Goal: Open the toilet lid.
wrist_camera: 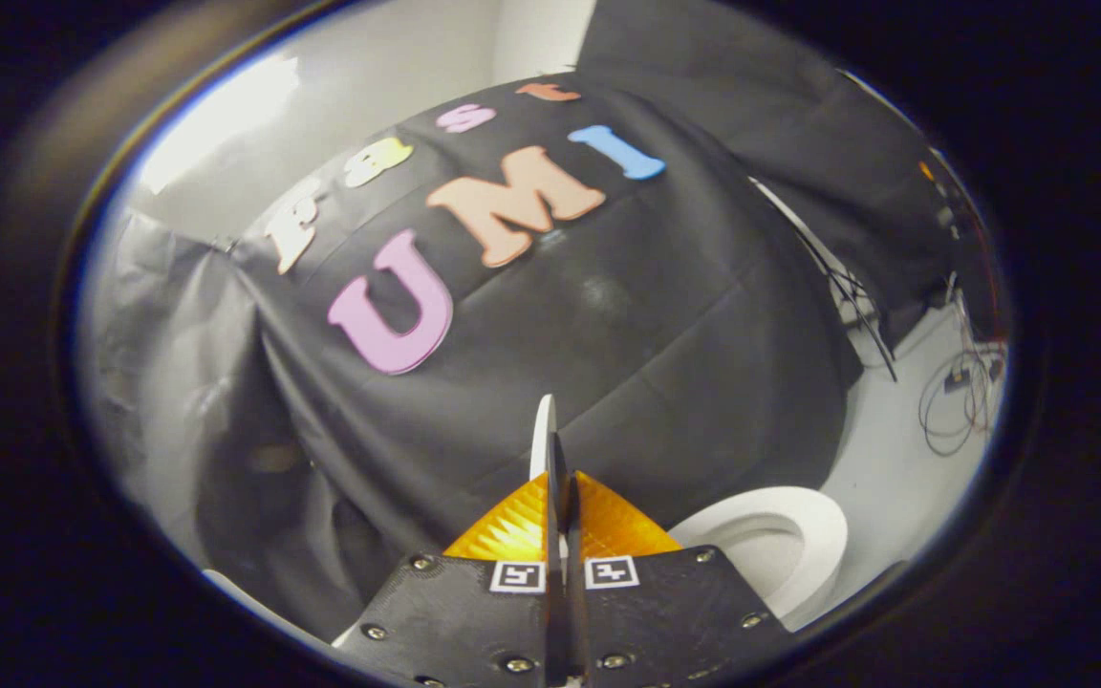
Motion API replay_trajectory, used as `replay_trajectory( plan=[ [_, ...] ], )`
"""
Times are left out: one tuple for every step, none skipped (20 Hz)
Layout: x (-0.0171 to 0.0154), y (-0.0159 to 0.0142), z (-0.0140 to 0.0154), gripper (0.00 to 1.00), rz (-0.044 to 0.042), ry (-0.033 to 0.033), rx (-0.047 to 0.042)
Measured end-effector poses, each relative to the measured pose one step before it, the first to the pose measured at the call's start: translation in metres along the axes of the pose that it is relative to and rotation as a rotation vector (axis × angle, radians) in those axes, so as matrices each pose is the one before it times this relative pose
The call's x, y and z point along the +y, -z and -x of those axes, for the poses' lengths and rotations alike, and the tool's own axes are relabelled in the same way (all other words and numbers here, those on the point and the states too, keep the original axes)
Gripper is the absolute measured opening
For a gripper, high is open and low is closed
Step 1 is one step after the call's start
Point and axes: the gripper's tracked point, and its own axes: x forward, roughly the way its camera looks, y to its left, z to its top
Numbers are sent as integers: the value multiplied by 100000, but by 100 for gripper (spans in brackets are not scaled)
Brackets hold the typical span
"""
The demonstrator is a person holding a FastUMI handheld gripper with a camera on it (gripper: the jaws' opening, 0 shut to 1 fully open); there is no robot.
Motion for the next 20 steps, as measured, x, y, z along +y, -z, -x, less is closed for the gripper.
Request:
replay_trajectory(
  plan=[
    [1029, 121, 101, 1, 2521, -1364, 501],
    [854, -3, 48, 1, 2359, -1188, 330],
    [1096, 34, 85, 1, 2560, -1767, 313],
    [1307, 139, -54, 1, 3422, -2124, 567],
    [1322, 108, -31, 1, 3371, -2128, 606],
    [1327, 100, 12, 1, 2812, -2025, 448],
    [1280, 100, -79, 1, 2007, -2055, 676],
    [1132, 157, -116, 1, 1892, -1780, 649],
    [1182, 148, -110, 1, 1869, -1627, 511],
    [1123, 74, -62, 1, 1276, -1346, 545],
    [1040, 121, -103, 1, 969, -1076, 310],
    [878, 135, -275, 1, 878, -1364, 443],
    [899, 48, -230, 1, 853, -1389, 171],
    [997, 225, -112, 1, 1590, -1572, 507],
    [965, 145, -75, 1, 2126, -1717, 477],
    [962, 375, -1, 1, 1921, -1602, 634],
    [866, 143, -36, 1, 1576, -1395, 468],
    [655, 204, -57, 1, 1462, -1231, 503],
    [769, 218, -74, 1, 1376, -1187, 546],
    [810, 220, -38, 1, 953, -1319, 358]
  ],
)
